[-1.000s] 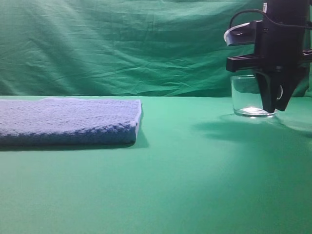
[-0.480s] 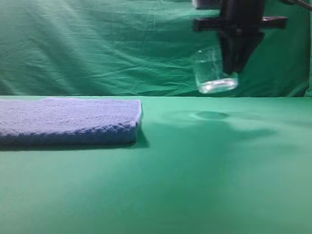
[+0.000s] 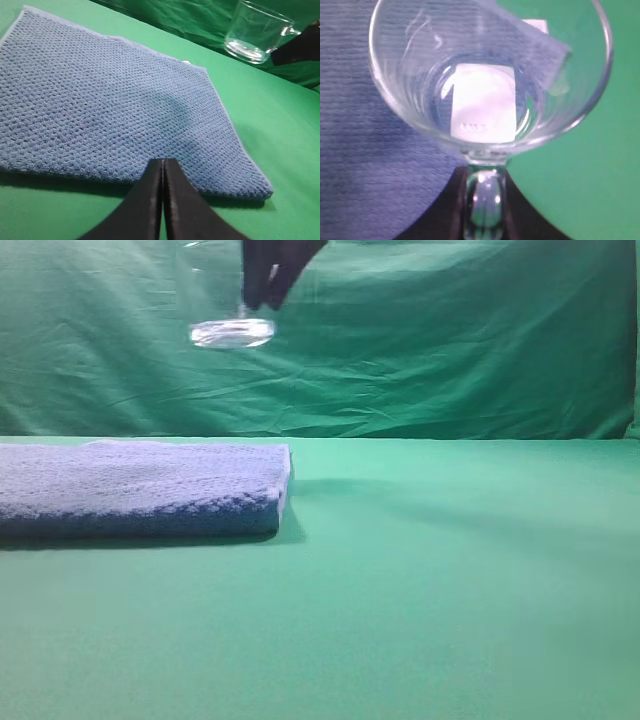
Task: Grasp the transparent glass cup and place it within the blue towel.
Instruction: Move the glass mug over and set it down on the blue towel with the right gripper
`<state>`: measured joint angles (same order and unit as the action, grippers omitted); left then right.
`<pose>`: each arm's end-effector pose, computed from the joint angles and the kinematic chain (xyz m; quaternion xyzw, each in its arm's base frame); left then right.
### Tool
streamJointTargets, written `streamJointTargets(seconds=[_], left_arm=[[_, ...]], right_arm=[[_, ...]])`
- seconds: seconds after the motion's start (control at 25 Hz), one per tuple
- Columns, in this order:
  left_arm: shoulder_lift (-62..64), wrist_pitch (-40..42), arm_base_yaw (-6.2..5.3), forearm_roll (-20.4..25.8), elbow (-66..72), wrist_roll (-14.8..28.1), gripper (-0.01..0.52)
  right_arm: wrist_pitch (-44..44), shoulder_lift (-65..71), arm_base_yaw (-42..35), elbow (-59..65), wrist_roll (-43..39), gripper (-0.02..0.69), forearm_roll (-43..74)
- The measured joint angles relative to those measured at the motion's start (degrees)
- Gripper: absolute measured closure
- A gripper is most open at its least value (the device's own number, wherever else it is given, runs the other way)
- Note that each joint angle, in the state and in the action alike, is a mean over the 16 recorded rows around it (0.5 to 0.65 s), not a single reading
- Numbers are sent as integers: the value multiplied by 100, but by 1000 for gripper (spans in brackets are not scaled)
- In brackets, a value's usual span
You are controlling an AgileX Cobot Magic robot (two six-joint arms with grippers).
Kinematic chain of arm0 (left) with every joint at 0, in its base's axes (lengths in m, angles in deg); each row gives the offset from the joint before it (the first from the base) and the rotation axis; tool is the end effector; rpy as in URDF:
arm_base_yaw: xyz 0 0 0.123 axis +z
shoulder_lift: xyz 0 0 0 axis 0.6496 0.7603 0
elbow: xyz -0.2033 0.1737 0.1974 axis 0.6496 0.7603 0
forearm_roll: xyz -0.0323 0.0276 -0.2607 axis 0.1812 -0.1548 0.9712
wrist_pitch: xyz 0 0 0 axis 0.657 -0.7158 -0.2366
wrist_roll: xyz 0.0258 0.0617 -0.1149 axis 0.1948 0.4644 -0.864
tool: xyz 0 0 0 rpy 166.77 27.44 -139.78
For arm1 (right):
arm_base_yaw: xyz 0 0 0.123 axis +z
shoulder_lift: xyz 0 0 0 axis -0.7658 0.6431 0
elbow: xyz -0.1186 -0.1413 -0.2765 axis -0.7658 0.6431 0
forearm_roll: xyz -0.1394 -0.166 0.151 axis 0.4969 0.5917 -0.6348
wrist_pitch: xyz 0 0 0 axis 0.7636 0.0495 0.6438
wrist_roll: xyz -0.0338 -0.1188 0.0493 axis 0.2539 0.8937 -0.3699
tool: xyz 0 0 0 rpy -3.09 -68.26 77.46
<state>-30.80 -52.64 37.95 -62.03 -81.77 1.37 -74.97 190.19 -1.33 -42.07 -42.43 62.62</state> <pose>0.0532 -0.0218 0.1856 -0.0906 0.7794 -0.1897 0.5902 0.3846 0.4207 0.2399 -0.4148 0.8585 0.0774 0.2913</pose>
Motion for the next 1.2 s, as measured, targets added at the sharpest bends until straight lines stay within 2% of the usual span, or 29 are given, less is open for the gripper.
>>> streamJointTargets(seconds=[0.36,0.6,0.8,0.92,1.04,1.2], left_arm=[[0,0,0,0,0,0,514],[0,0,0,0,0,0,514],[0,0,0,0,0,0,514],[0,0,0,0,0,0,514],[0,0,0,0,0,0,514],[0,0,0,0,0,0,514]], right_arm=[[490,634,273,-228,54,544,-18],[229,711,286,-267,49,421,-21],[-494,566,286,-389,-17,304,-13],[-1026,374,286,-485,-116,268,3],[-1511,118,286,-558,-269,295,24],[-2009,-335,286,-498,-535,393,55]])
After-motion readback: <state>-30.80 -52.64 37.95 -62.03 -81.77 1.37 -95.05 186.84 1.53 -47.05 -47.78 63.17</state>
